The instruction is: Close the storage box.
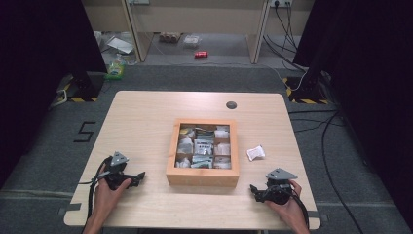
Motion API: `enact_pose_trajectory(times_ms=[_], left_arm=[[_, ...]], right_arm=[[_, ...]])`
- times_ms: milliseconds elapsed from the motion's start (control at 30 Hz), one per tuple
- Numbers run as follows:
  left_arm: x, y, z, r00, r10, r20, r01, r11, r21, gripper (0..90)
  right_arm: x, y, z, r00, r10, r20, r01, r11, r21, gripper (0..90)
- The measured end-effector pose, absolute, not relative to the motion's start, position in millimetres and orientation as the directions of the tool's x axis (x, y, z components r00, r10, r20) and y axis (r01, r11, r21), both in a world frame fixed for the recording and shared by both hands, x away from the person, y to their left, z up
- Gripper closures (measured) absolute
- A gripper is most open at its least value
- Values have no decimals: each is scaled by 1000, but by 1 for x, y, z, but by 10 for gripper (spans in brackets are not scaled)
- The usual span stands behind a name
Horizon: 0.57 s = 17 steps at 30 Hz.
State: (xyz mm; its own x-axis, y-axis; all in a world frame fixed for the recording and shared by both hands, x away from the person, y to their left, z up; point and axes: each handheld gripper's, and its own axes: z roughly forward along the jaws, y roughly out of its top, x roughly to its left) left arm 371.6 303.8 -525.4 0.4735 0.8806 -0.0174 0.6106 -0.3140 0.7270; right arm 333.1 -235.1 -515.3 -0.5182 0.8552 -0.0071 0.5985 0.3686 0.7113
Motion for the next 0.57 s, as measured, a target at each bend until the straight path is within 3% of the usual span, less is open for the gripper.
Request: enact_pose_trajectory(times_ms=[567], left_arm=[[372, 304, -525, 474, 880, -18, 611, -314, 727, 1]], right_arm=[[335, -235, -516, -526, 850, -7, 594, 373, 712, 116]])
